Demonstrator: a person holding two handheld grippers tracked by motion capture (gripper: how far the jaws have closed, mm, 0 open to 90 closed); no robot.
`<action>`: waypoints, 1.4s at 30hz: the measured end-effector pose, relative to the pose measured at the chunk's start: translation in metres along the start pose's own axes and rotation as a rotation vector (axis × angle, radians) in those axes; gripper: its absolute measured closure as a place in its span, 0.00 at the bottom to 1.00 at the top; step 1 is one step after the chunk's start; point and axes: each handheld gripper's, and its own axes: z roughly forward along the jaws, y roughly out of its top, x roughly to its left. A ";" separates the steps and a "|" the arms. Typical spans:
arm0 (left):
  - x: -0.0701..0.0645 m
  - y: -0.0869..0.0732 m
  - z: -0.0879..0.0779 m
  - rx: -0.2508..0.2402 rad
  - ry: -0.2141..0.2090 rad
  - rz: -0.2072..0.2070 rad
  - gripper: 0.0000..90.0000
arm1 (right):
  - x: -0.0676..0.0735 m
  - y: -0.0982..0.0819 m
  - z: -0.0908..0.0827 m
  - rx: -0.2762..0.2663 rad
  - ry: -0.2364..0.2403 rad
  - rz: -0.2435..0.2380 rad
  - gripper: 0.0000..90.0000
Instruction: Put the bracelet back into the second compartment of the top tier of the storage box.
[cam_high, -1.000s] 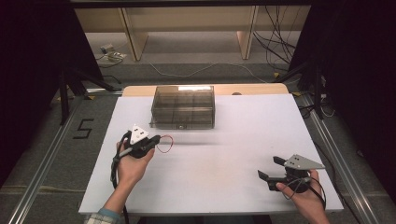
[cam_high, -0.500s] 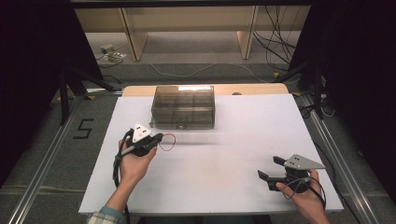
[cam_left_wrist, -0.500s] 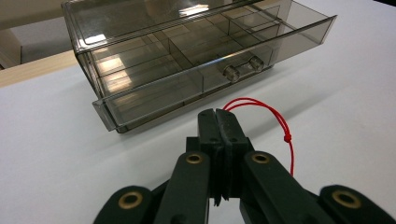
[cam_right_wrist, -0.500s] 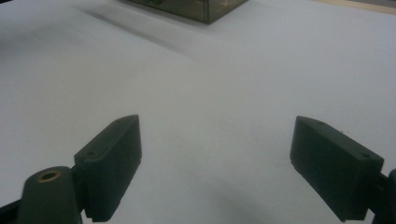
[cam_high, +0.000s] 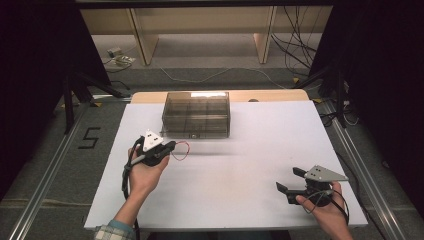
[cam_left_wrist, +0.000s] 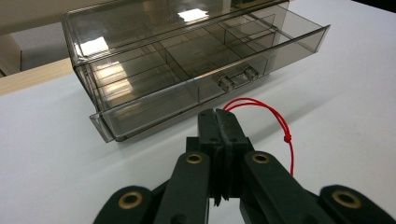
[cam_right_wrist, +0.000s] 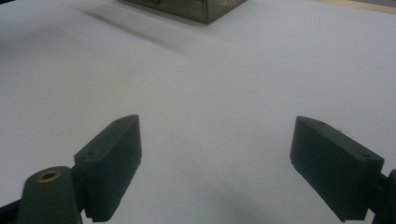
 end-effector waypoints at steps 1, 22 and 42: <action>0.000 0.000 0.000 -0.001 -0.001 -0.001 1.00 | 0.000 0.000 0.000 0.000 0.000 0.000 0.19; -0.004 0.010 0.004 -0.006 -0.006 0.009 1.00 | 0.000 0.000 0.001 -0.002 0.004 -0.001 0.19; -0.005 0.022 0.010 -0.015 -0.007 0.019 1.00 | 0.000 0.000 0.001 -0.003 0.004 -0.001 0.19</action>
